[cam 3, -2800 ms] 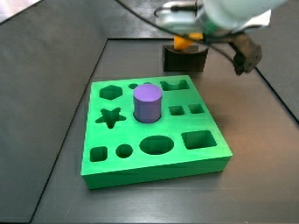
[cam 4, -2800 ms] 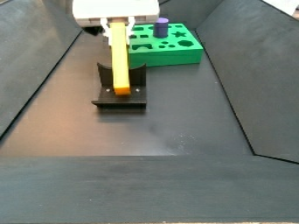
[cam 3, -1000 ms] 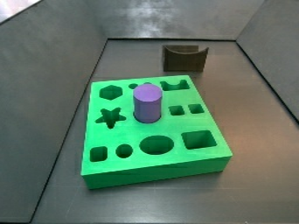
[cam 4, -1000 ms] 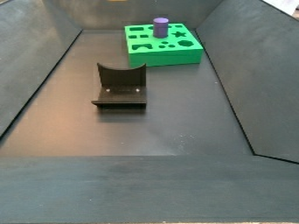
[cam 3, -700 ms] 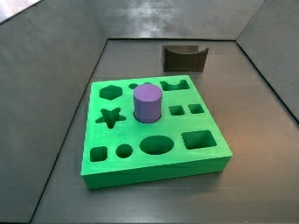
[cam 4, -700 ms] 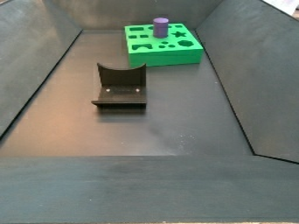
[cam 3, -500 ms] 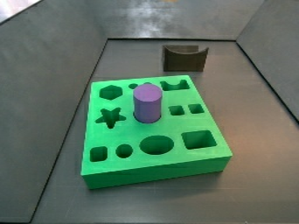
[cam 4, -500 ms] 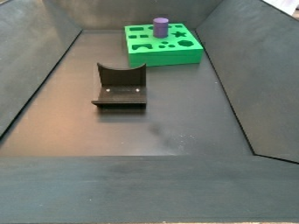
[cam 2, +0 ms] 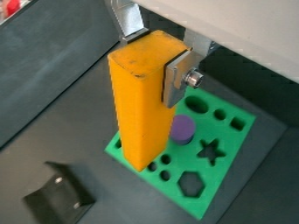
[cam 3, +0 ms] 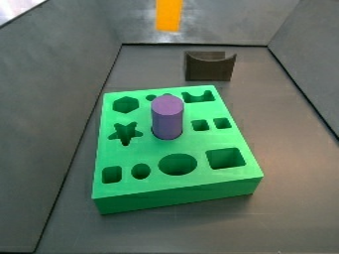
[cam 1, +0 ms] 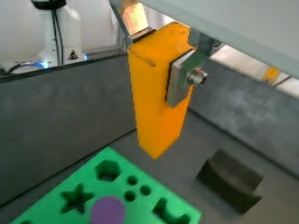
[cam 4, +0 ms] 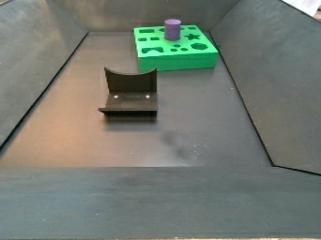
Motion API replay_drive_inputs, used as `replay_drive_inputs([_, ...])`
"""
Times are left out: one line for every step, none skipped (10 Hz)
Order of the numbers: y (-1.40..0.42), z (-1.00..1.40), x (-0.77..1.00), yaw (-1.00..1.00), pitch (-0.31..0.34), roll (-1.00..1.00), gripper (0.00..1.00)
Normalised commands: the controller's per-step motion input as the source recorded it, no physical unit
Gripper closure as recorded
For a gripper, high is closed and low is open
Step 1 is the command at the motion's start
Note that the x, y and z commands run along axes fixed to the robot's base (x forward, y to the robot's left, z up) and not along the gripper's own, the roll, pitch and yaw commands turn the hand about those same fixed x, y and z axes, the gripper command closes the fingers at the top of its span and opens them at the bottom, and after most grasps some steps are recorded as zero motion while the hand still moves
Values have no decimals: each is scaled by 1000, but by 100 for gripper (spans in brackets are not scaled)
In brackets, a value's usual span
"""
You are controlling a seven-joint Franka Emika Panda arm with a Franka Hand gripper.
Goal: Pick up the rectangle object. Move up. Place the rectangle object on the fixture. Regrasp the rectangle object. Move to above the board. Insert the rectangle object.
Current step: Move to above the board, then insert the rectangle object.
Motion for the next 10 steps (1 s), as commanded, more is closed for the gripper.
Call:
replay_drive_inputs([-52, 7, -123, -88, -32, -1000, 100])
replay_drive_inputs([1, 2, -91, -63, -46, -813, 100])
replay_drive_inputs([33, -1, -76, -21, -54, -503, 100])
replay_drive_inputs([25, -3, -62, -14, -57, -317, 100])
replay_drive_inputs([18, 0, -52, -8, -50, -233, 100])
replay_drive_inputs([-23, 0, -29, 0, -1, 0, 100])
replay_drive_inputs([-306, -126, 117, 0, -7, 0, 100])
replay_drive_inputs([-491, -151, 271, 0, -13, -26, 100])
replay_drive_inputs([-566, -111, 377, 0, 0, -43, 100])
replay_drive_inputs([-606, -69, 517, -89, 0, -64, 100])
